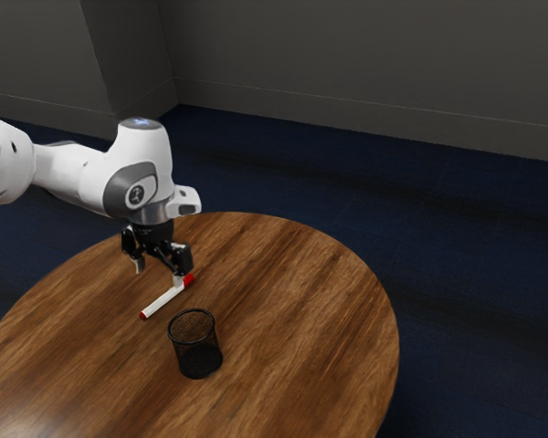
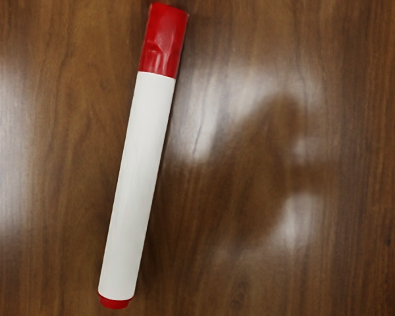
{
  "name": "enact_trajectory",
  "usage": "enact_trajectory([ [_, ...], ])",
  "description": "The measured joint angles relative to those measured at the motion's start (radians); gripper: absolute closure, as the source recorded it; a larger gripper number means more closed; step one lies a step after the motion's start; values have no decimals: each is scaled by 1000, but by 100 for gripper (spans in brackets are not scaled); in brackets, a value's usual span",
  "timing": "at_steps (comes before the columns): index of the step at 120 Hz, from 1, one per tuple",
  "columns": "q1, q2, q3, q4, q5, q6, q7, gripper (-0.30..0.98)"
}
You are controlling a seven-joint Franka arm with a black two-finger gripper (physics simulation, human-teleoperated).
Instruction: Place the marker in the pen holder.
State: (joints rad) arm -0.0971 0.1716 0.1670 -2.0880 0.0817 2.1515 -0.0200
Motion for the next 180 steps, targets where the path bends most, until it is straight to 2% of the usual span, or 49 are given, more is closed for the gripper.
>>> enact_trajectory([
  [22,0,81,0,23,1,147,66,0],
  [48,0,143,11,19,3,240,130,0],
  [83,0,186,24,24,-1,272,197,0],
  [105,1,244,36,89,-10,266,226,1],
  [136,0,254,38,99,-33,257,255,24],
  [180,2,261,38,101,-37,257,279,42],
])
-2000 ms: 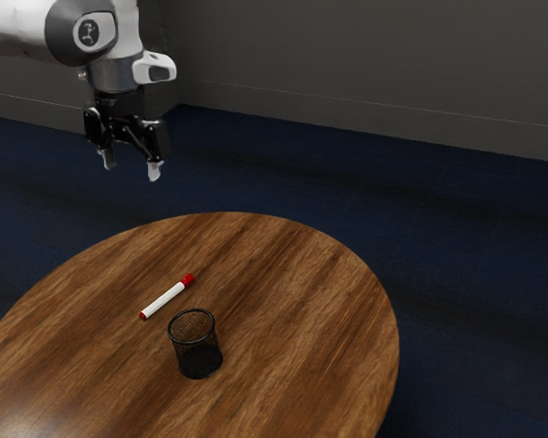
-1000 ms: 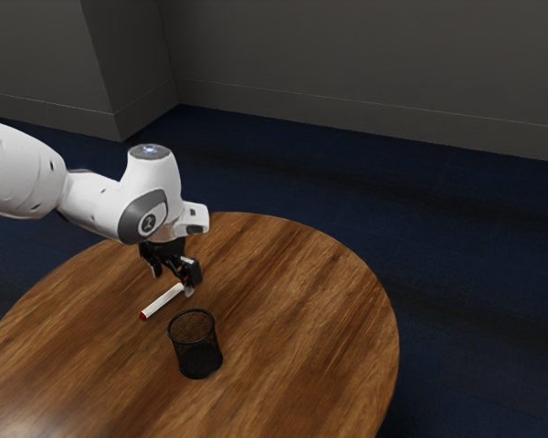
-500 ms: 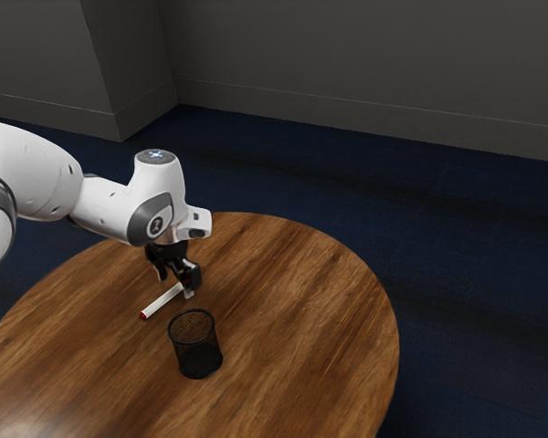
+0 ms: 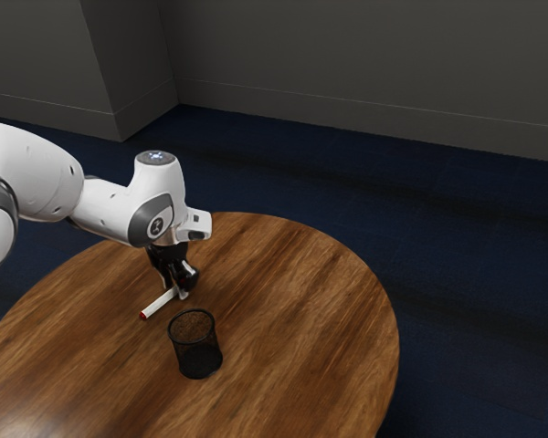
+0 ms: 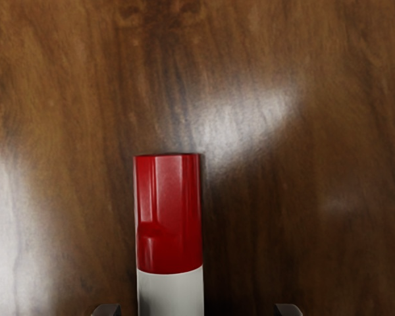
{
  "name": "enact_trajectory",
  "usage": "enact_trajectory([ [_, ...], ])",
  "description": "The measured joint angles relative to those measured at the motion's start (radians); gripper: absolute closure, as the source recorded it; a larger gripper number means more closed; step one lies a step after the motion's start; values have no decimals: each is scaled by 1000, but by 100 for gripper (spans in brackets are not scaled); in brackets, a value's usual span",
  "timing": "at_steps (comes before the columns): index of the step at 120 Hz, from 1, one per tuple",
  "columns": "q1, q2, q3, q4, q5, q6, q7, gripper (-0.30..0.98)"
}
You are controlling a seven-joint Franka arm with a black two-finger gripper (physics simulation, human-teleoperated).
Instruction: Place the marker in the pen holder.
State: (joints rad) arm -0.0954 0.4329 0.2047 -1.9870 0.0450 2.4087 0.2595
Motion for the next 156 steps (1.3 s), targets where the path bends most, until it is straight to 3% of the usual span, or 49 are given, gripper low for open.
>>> enact_trajectory([
  [26,0,1,1,0,-1,0,9,56],
  [85,-2,-12,0,4,4,16,18,67],
  [109,-5,-292,-76,-33,20,58,21,69],
  [131,-20,-614,-198,-323,19,197,29,70],
  [156,-6,-735,-236,-515,10,297,36,71],
])
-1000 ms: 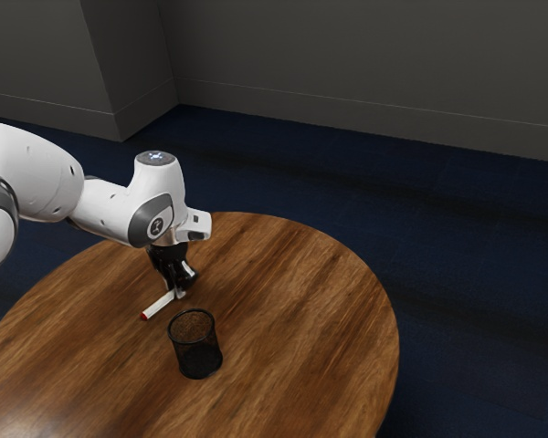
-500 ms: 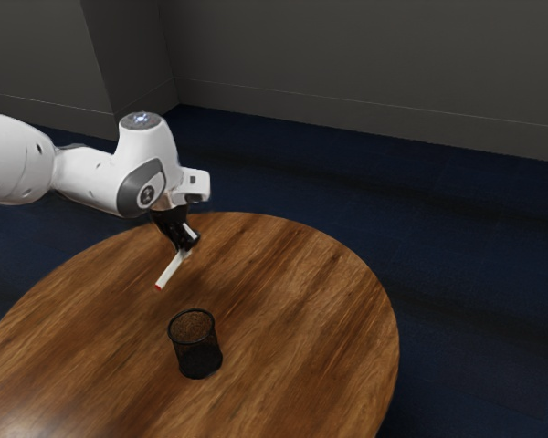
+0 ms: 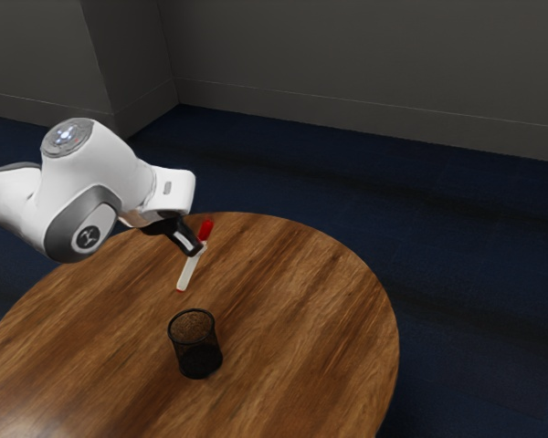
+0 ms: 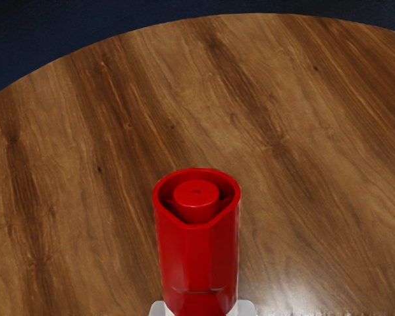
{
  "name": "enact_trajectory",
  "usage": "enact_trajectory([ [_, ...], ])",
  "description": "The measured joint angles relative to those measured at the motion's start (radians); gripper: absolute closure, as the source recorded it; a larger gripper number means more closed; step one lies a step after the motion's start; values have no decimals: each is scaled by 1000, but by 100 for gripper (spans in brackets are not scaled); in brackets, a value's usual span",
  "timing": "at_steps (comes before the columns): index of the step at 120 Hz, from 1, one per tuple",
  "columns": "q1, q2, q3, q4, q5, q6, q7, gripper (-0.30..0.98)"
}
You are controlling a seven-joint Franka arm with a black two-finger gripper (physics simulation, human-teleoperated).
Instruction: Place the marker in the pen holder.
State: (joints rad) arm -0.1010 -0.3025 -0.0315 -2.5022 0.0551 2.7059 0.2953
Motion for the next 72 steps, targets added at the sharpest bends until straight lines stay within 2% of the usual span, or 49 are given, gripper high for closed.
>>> enact_trajectory([
  [24,0,-59,-43,-114,-19,37,6,71],
  [37,0,-80,-95,-150,-46,43,8,72],
  [72,1,-34,-111,-168,-77,48,14,71],
])
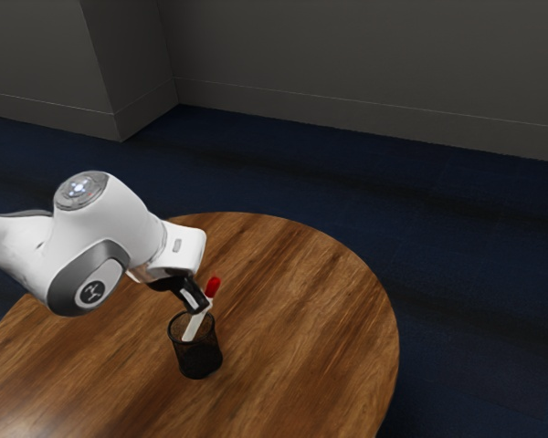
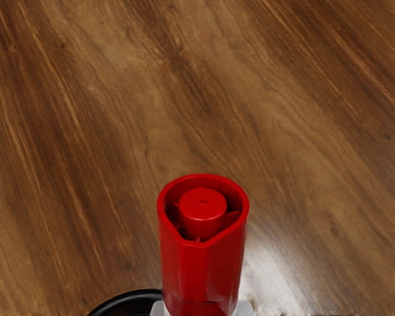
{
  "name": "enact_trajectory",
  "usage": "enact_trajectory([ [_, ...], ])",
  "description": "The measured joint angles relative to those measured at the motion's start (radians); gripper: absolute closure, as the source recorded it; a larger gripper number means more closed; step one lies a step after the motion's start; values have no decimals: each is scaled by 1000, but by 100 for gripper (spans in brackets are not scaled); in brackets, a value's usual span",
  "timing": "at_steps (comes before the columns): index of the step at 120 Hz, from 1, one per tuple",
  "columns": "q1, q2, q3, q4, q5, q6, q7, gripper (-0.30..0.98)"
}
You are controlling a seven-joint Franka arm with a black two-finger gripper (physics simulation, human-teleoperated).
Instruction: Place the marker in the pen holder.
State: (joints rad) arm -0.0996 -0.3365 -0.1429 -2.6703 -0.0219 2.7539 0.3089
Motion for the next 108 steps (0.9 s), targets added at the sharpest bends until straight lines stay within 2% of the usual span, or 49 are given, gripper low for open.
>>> enact_trajectory([
  [5,1,8,0,0,-1,0,1,70],
  [21,1,19,3,2,-7,-2,7,41],
  [32,2,23,6,6,-9,-8,11,26],
  [60,2,30,25,38,-11,-48,18,9],
  [65,1,79,60,153,-11,-122,18,7],
  [75,7,255,156,553,-9,-369,3,5],
  [87,26,347,219,915,-5,-654,-40,3],
  [95,37,363,258,1024,-2,-800,-68,2],
  [108,87,369,270,1071,2,-956,-109,1],
])
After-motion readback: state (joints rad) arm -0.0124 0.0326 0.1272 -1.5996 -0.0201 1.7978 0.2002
